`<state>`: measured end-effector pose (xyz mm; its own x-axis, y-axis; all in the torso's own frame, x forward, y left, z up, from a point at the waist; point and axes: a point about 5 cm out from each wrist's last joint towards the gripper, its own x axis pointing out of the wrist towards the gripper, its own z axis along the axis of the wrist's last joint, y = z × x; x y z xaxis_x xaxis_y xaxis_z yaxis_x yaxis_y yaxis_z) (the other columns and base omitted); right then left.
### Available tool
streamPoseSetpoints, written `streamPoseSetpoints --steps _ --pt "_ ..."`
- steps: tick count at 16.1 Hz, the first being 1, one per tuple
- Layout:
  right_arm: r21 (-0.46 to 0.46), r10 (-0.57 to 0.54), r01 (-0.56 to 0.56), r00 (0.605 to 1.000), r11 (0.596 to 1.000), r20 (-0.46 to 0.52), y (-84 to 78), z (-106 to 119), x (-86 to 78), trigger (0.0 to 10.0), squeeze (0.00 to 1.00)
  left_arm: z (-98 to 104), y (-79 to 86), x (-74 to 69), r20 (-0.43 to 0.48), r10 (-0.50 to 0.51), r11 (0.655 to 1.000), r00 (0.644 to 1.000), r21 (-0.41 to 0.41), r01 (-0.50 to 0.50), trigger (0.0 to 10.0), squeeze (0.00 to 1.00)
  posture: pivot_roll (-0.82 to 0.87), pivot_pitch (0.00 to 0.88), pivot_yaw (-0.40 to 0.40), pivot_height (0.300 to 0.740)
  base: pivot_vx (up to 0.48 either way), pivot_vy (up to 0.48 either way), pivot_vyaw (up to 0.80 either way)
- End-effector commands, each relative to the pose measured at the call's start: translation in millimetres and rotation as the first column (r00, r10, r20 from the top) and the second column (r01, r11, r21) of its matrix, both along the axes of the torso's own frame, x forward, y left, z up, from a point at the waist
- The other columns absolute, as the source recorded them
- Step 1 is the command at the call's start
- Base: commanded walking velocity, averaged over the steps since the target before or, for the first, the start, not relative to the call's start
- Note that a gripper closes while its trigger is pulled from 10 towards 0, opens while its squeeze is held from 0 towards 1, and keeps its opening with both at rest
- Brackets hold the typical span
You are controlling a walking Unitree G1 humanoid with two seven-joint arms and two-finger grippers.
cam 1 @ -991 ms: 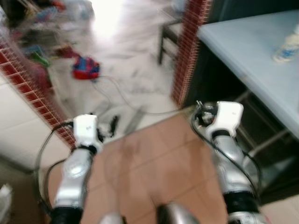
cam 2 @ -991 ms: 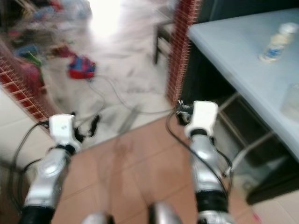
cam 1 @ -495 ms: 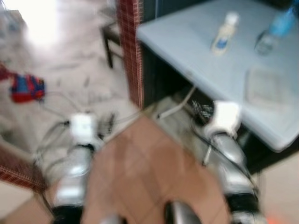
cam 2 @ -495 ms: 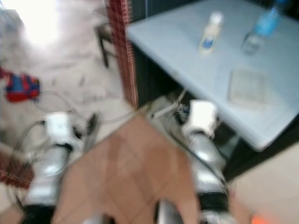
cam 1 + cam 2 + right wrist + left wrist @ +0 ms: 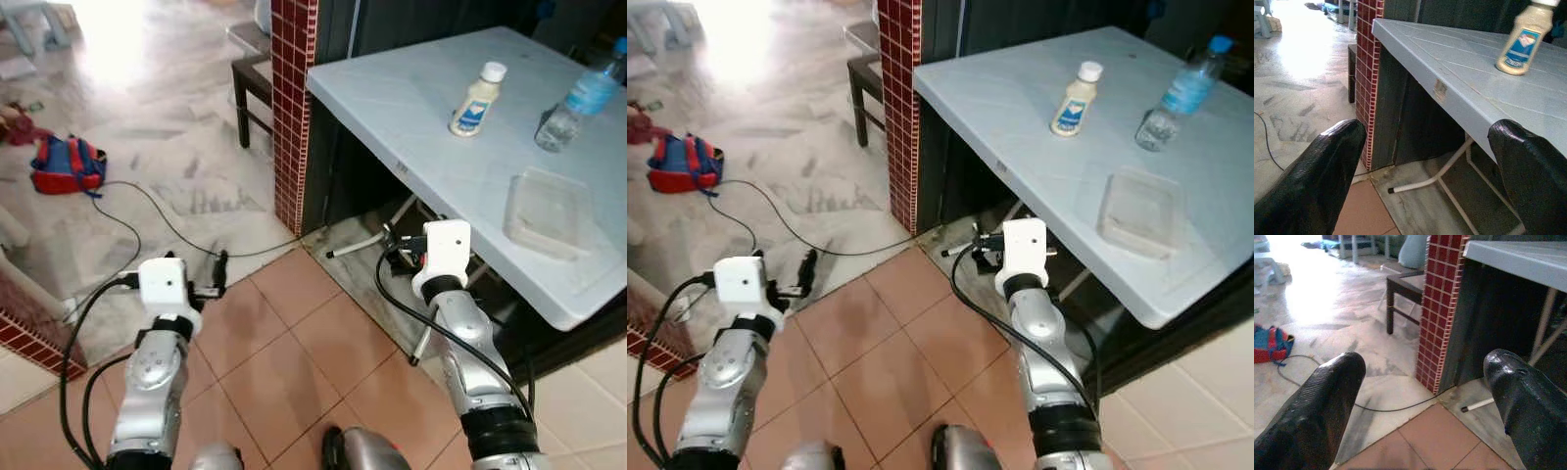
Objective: Restocking fridge
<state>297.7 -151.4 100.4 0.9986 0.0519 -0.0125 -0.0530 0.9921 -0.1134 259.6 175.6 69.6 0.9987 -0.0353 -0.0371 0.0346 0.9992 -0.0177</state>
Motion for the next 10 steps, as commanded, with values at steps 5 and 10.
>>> streamPoseSetpoints --steps 5,10 --pt "0.139 -0.043 0.038 0.999 0.990 0.033 -19.6 7.6 -24.0 10.0 0.00 9.3 -7.6 8.1 0.021 -0.083 0.996 0.996 -0.016 0.083 10.0 0.00 0.01 0.065 -0.008 0.740 0.062 0.000 0.00" --pt "0.113 -0.079 0.077 0.997 0.991 0.013 -23.4 7.4 -25.5 10.0 0.00 9.9 -12.1 5.7 0.021 -0.101 0.995 0.995 -0.024 0.101 10.0 0.00 0.02 0.080 -0.006 0.740 0.316 0.288 -0.26"
